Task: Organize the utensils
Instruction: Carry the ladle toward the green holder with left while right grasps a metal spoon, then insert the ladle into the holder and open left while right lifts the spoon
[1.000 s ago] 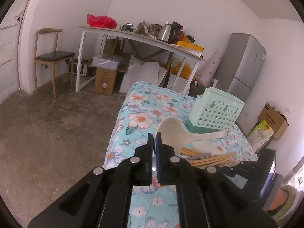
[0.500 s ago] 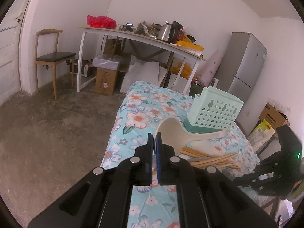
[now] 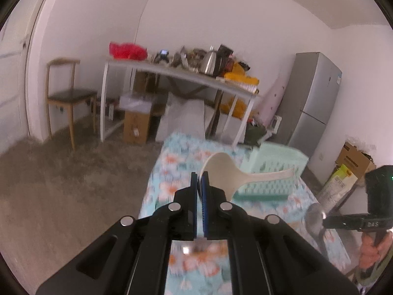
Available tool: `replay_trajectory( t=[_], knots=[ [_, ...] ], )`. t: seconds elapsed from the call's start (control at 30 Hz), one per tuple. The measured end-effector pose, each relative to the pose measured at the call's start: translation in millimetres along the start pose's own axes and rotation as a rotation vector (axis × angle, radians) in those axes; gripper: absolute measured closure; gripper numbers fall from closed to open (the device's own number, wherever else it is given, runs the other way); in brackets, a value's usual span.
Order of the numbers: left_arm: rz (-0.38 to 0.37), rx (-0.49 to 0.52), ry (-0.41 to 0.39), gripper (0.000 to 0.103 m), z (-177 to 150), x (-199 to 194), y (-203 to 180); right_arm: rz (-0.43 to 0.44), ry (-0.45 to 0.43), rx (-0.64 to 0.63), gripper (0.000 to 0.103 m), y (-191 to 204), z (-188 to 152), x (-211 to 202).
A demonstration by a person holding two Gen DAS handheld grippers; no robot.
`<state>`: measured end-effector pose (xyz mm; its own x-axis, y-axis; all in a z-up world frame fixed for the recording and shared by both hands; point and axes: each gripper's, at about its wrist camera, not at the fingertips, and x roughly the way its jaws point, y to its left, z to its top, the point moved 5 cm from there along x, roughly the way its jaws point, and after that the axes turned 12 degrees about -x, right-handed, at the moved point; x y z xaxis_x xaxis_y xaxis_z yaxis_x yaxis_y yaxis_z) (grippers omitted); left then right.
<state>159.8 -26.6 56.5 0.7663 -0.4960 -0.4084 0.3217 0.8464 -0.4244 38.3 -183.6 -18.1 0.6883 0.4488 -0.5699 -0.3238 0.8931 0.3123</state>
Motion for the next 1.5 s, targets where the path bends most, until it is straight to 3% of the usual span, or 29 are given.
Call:
replay_trajectory(
  t=[0.13, 0.27, 0.57, 0.8, 1.0, 1.13, 1.3, 1.4, 1.5],
  knots=[
    [0.019, 0.134, -0.053, 0.101, 37, 12, -31, -0.031, -0.11, -0.014, 0.103, -1, 22, -27],
    [0.07, 0.35, -0.08, 0.1, 71, 37, -67, -0.066, -0.174, -0.037, 0.103, -6, 39, -46],
    [0.155, 0.731, 0.034, 0.101, 85, 97, -125, -0.088, -0.229, -0.021, 0.103, -32, 43, -59],
    [0.23, 0.882, 0.125, 0.101, 83, 125, -143, -0.084, -0.235, -0.02, 0.103, -36, 35, -70],
    [0.209, 0.895, 0.262, 0.1, 77, 150, -158, -0.103, -0.242, -0.028, 0.103, -37, 36, -75],
    [0.174, 0.835, 0.334, 0.096, 69, 169, -165, -0.128, -0.269, -0.043, 0.103, -38, 42, -80],
    [0.047, 0.617, 0.427, 0.092, 65, 191, -164, -0.152, -0.319, -0.042, 0.103, -45, 52, -83],
    [-0.028, 0.474, 0.464, 0.077, 64, 200, -159, -0.159, -0.349, -0.032, 0.103, -52, 60, -83],
    [-0.067, 0.411, 0.478, 0.067, 59, 204, -156, -0.146, -0.388, -0.013, 0.103, -58, 69, -84]
  ],
)
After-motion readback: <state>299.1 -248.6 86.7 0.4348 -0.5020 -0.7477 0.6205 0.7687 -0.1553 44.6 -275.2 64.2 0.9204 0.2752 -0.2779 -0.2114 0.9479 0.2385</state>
